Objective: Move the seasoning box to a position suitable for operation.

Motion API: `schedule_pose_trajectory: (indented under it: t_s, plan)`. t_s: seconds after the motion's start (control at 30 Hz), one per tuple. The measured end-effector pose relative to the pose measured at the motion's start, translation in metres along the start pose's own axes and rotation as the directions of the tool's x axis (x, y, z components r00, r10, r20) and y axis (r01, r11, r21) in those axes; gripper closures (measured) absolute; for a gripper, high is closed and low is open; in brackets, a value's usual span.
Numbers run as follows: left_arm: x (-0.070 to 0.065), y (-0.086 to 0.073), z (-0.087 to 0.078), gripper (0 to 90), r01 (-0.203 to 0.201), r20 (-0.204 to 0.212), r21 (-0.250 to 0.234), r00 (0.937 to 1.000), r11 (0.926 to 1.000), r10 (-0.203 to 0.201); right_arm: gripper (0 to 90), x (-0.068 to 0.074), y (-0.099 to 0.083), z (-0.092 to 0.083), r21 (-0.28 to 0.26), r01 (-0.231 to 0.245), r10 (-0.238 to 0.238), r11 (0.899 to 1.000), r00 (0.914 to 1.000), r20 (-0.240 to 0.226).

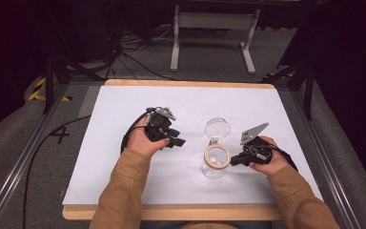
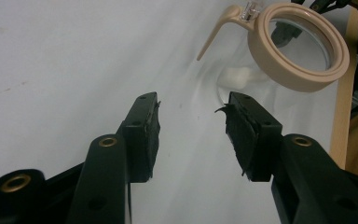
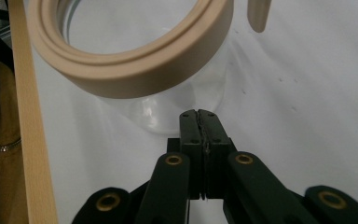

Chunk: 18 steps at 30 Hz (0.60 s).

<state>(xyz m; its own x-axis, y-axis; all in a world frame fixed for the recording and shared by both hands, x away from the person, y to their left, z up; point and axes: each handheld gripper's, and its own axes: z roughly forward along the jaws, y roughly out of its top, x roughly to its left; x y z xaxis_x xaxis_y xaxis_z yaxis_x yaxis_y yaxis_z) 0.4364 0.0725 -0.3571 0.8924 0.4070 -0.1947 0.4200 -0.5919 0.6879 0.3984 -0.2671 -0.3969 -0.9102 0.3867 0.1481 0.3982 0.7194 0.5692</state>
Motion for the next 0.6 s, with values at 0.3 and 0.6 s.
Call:
schedule_pose_trajectory:
  t_s: [0.3,0.6]
  plan:
    - [-0.0006,0.0000,-0.0001,54.9,0.000,0.004,-0.001,1.0000,1.0000,0.000,89.5,0.0060,0.0027,0.0055,0.019,0.021,-0.020,1.000,0.9995,-0.022]
    - [0.0001,0.0000,-0.0011,57.2,0.008,0.012,-0.004,0.9999,1.0000,-0.008,89.5,0.0054,0.0028,0.0027,0.005,0.015,-0.014,1.000,0.9996,-0.026]
